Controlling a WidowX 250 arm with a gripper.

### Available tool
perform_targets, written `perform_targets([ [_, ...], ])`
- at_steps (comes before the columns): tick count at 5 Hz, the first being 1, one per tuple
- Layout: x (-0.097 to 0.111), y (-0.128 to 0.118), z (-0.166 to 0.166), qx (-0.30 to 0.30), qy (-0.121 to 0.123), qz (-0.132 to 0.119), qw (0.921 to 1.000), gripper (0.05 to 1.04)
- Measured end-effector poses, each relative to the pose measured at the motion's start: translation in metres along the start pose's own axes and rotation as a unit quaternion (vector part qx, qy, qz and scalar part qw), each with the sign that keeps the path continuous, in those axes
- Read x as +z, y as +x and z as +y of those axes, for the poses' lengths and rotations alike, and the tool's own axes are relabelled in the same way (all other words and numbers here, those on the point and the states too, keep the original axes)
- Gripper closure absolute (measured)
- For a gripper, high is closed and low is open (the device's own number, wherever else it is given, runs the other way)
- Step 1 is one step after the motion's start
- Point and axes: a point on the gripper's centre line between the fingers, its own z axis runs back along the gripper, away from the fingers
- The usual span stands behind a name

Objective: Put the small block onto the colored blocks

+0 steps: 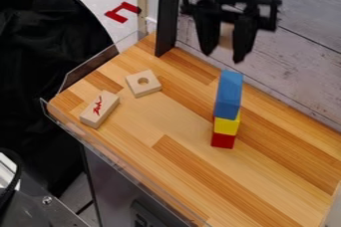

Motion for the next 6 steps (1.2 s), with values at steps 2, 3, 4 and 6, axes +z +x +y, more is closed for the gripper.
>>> perform_targets([
  [2,-0.043,0.023,-0.012,0.006,0.030,0.072,0.9969,0.576],
  [3,-0.046,0.024,-0.011,0.010,0.033,0.079,0.9963,0.576],
  [4,-0.046,0.024,-0.011,0.014,0.033,0.081,0.9961,0.576],
  [6,-0.045,0.021,-0.004,0.021,0.036,0.085,0.9955,0.576],
])
